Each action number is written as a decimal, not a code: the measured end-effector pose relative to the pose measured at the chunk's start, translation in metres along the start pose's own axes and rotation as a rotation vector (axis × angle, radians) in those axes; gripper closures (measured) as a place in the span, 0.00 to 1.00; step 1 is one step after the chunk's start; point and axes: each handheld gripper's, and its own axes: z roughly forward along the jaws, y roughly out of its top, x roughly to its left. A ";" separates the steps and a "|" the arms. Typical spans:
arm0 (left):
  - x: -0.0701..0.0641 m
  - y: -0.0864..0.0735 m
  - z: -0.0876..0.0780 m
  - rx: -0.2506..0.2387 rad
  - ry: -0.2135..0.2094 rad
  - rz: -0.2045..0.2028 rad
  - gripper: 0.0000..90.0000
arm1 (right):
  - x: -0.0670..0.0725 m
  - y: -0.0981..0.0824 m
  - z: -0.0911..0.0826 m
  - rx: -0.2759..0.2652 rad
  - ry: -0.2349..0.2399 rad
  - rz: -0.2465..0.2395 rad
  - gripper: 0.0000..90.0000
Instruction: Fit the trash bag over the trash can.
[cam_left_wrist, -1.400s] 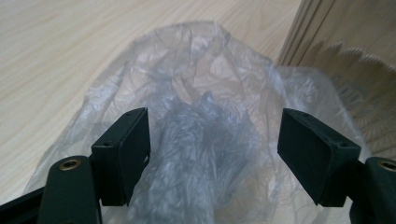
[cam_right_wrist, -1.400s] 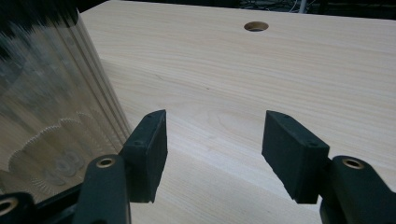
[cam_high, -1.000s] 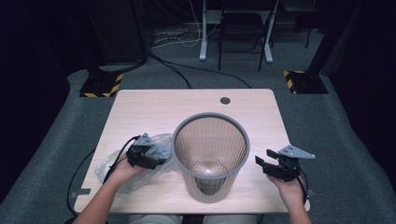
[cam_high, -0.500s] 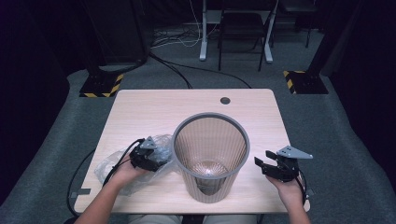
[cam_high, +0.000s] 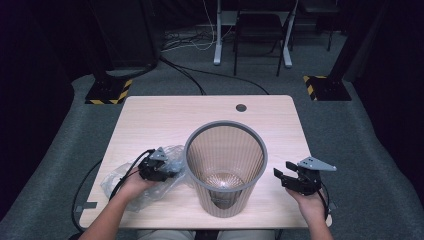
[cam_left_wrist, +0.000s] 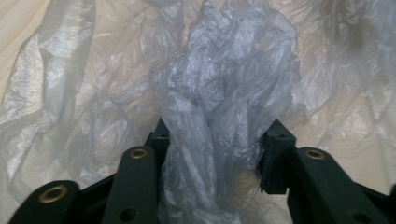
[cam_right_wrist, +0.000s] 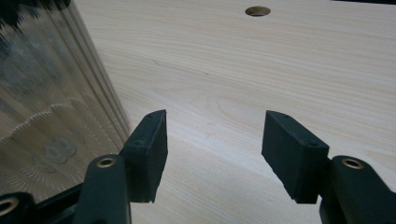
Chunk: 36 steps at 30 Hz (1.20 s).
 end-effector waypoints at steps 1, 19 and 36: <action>0.000 0.000 -0.001 -0.005 -0.001 0.001 0.67 | 0.000 0.000 0.000 -0.001 -0.001 -0.001 0.44; 0.006 -0.002 -0.054 -0.165 -0.046 -0.003 0.70 | 0.001 0.000 -0.001 -0.004 0.002 -0.003 0.44; 0.003 0.014 -0.102 -0.246 -0.055 0.051 0.69 | 0.002 0.000 -0.001 -0.003 0.005 0.001 0.44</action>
